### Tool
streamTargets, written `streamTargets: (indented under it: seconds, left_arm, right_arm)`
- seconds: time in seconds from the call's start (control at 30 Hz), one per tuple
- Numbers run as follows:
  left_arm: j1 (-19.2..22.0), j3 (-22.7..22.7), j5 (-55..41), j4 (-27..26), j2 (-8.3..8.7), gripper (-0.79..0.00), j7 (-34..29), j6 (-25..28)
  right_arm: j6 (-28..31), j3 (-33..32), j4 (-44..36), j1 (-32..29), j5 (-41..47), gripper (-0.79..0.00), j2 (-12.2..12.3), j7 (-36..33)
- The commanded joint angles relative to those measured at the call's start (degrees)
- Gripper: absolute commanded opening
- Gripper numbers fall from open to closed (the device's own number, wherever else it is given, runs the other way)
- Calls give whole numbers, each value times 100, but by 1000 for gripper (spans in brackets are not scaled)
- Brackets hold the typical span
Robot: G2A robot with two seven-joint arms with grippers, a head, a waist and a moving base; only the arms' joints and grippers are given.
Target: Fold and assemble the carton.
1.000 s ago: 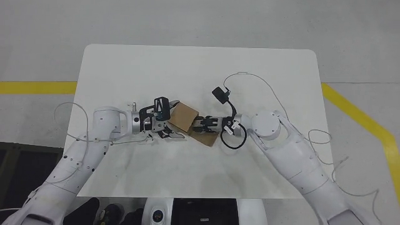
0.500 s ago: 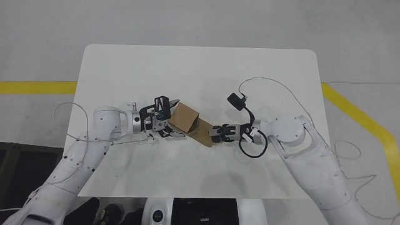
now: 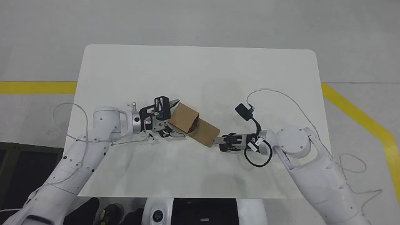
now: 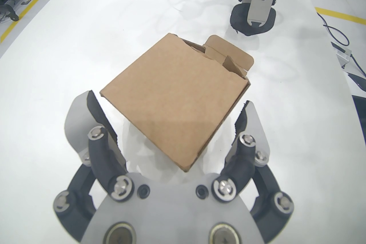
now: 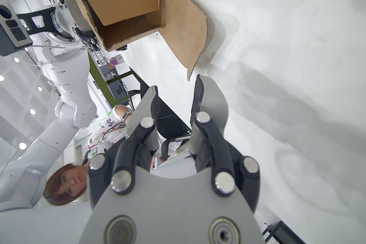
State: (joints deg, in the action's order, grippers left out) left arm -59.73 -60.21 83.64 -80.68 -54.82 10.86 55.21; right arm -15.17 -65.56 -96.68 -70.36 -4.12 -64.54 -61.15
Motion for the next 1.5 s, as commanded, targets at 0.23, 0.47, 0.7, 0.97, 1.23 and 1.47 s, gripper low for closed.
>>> streamTargets:
  seconds: [0.23,0.47,0.7,0.97,1.23,1.47]
  left_arm:
    - [-4,-39,-13,-2,5,0,-14,19]
    - [-10,-55,-19,-17,6,0,-18,12]
    - [-23,-77,-25,-25,9,0,-27,12]
    - [-45,-89,-16,-34,13,0,-29,31]
    - [-51,-87,5,-55,14,0,-33,51]
    - [-52,-79,3,-67,13,0,-47,76]
  right_arm:
    - [186,414,478,323,95,-536,-90,352]
    - [252,671,780,527,203,-489,-164,594]
    - [466,759,871,659,600,-523,-234,826]
    - [608,753,773,765,930,-526,-272,962]
    - [551,924,849,948,983,-526,-323,984]
    - [446,1103,969,1180,941,-523,-382,1037]
